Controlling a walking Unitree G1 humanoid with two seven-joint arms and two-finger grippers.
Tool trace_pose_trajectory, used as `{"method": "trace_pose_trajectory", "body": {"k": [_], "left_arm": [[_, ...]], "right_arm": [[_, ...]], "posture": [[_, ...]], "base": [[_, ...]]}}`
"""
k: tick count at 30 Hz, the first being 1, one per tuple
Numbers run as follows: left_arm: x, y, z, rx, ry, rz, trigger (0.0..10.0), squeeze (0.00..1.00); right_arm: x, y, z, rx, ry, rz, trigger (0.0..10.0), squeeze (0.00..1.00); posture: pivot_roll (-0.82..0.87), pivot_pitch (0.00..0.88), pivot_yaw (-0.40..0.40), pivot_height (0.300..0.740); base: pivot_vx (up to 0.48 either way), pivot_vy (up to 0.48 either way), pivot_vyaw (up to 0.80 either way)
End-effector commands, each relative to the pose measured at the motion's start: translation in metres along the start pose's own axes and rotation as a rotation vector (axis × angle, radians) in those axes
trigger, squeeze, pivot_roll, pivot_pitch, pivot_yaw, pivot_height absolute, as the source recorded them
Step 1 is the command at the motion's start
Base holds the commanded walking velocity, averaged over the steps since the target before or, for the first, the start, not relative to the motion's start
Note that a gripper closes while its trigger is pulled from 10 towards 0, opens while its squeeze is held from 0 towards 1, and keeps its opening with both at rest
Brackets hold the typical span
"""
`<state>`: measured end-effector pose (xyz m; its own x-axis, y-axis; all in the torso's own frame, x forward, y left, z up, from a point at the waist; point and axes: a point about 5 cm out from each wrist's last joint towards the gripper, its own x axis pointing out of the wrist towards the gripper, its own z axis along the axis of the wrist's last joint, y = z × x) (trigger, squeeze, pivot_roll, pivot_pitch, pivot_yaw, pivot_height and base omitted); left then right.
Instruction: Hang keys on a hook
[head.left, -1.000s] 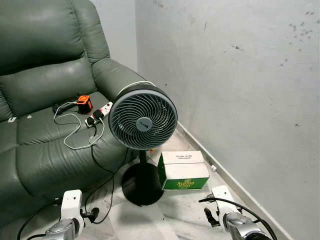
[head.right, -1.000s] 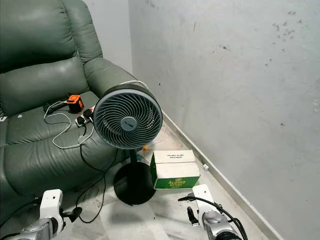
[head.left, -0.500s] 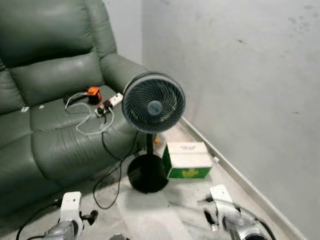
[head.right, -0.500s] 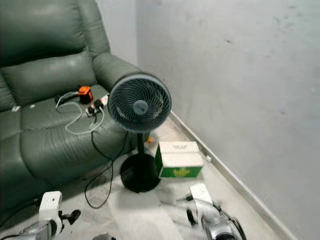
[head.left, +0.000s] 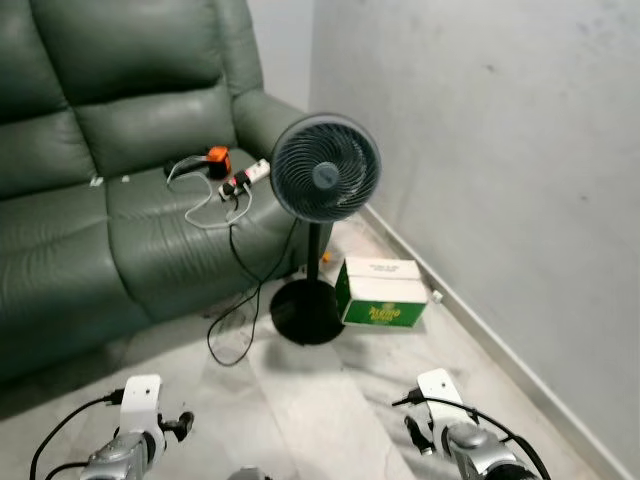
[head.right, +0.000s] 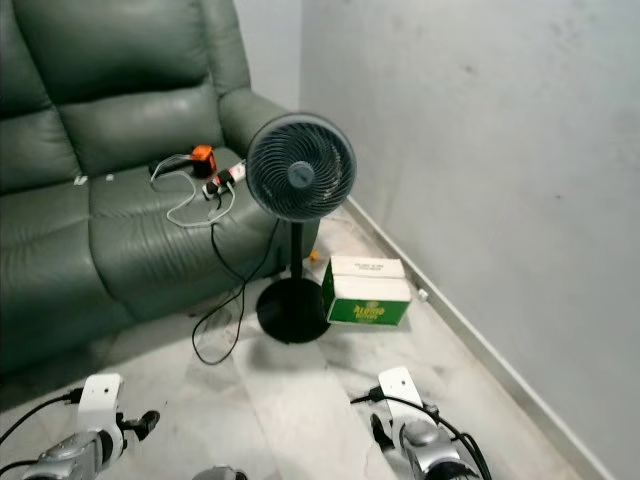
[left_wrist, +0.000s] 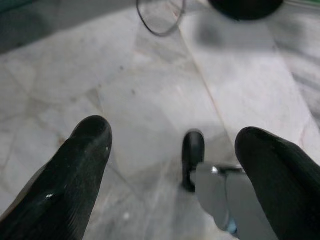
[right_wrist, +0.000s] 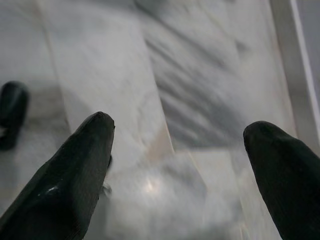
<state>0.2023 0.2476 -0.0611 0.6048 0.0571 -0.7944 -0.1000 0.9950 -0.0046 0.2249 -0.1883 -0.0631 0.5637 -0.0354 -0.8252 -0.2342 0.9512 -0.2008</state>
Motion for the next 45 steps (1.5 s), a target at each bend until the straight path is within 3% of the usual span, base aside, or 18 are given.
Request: {"method": "trace_pose_trajectory", "body": {"k": [1, 6, 15, 19, 20, 21, 22, 25, 32, 35, 36, 37, 40, 41, 43, 45], "left_arm": [[0.0, 0.002, 0.0, 0.003, 0.001, 0.002, 10.0, 0.0], [0.0, 0.002, 0.0, -0.021, -0.001, 0.005, 10.0, 0.0], [0.0, 0.001, 0.001, -0.02, -0.006, 0.001, 10.0, 0.0], [0.0, 0.004, 0.003, 0.004, -0.008, 0.037, 10.0, 0.0], [0.0, 0.004, 0.004, 0.009, -0.018, 0.041, 10.0, 0.0], [0.0, 0.004, 0.005, 0.014, -0.028, 0.044, 10.0, 0.0], [0.0, 0.004, 0.005, 0.011, -0.032, 0.041, 10.0, 0.0], [-0.001, 0.005, 0.011, 0.035, -0.092, 0.059, 10.0, 0.0], [-0.003, 0.007, 0.02, 0.053, -0.192, 0.106, 10.0, 0.0], [-0.004, -0.007, 0.125, 0.072, -0.413, 0.05, 10.0, 0.0], [-0.004, -0.007, 0.125, 0.072, -0.413, 0.05, 10.0, 0.0], [-0.013, -0.015, 0.165, 0.123, -0.537, 0.039, 10.0, 0.0], [-0.02, -0.025, 0.184, 0.221, -0.632, 0.004, 10.0, 0.0], [-0.024, -0.032, 0.188, 0.239, -0.67, -0.085, 10.0, 0.0], [-0.03, -0.041, 0.193, 0.24, -0.73, -0.196, 10.0, 0.0], [-0.032, -0.043, 0.193, 0.237, -0.75, -0.207, 10.0, 0.0]], "right_arm": [[0.0, -0.002, 0.002, 0.024, -0.005, -0.003, 10.0, 0.0], [0.0, -0.001, 0.001, 0.1, -0.001, -0.009, 10.0, 0.0], [0.0, -0.001, 0.001, 0.046, 0.017, -0.005, 10.0, 0.0], [0.0, -0.004, 0.006, -0.019, -0.018, -0.046, 10.0, 0.0], [0.0, -0.005, 0.006, -0.003, -0.026, -0.067, 10.0, 0.0], [0.0, -0.004, 0.006, 0.118, -0.053, -0.072, 10.0, 0.0], [0.0, -0.004, 0.006, 0.166, -0.067, -0.079, 10.0, 0.0], [-0.001, -0.006, 0.011, 0.247, -0.146, -0.123, 10.0, 0.0], [-0.003, -0.006, 0.02, 0.249, -0.238, -0.093, 10.0, 0.0], [-0.018, -0.056, 0.115, 0.318, -0.463, -0.077, 10.0, 0.0], [-0.018, -0.056, 0.115, 0.318, -0.463, -0.077, 10.0, 0.0], [-0.032, -0.072, 0.152, 0.28, -0.579, -0.055, 10.0, 0.0], [-0.039, -0.074, 0.166, 0.234, -0.644, -0.031, 10.0, 0.0], [-0.041, -0.074, 0.171, 0.222, -0.67, -0.008, 10.0, 0.0], [-0.046, -0.072, 0.179, 0.217, -0.718, 0.039, 10.0, 0.0], [-0.049, -0.071, 0.184, 0.218, -0.749, 0.067, 10.0, 0.0]], "posture": [[0.1, 0.0, -0.048, 0.74], [0.09, 0.0, -0.049, 0.74], [0.09, 0.0, -0.048, 0.74], [0.09, 0.0, -0.047, 0.74], [0.09, 0.0, -0.047, 0.74], [0.09, 0.0, -0.047, 0.74], [0.09, 0.0, -0.047, 0.74], [0.09, 0.0, -0.046, 0.74], [0.09, 0.0, -0.04, 0.74], [0.07, 0.0, -0.032, 0.74], [0.07, 0.0, -0.032, 0.74], [0.07, 0.0, -0.032, 0.74], [0.06, 0.0, -0.031, 0.74], [0.06, 0.0, -0.029, 0.74], [0.07, 0.0, -0.025, 0.74], [0.07, 0.0, -0.023, 0.74]], "base": [[0.0, 0.0, 0.0], [0.0, 0.0, 0.0], [0.0, 0.0, 0.0], [0.0, 0.0, 0.0], [0.0, 0.0, 0.0], [0.0, 0.0, 0.0], [0.0, 0.0, 0.0], [0.0, 0.0, 0.0], [0.0, 0.0, 0.0], [0.0, 0.0, 0.0], [0.0, 0.0, 0.0], [0.0, 0.0, 0.0], [0.0, 0.0, 0.0], [0.0, 0.0, 0.0], [0.0, 0.0, 0.0], [0.0, 0.0, 0.0]]}}
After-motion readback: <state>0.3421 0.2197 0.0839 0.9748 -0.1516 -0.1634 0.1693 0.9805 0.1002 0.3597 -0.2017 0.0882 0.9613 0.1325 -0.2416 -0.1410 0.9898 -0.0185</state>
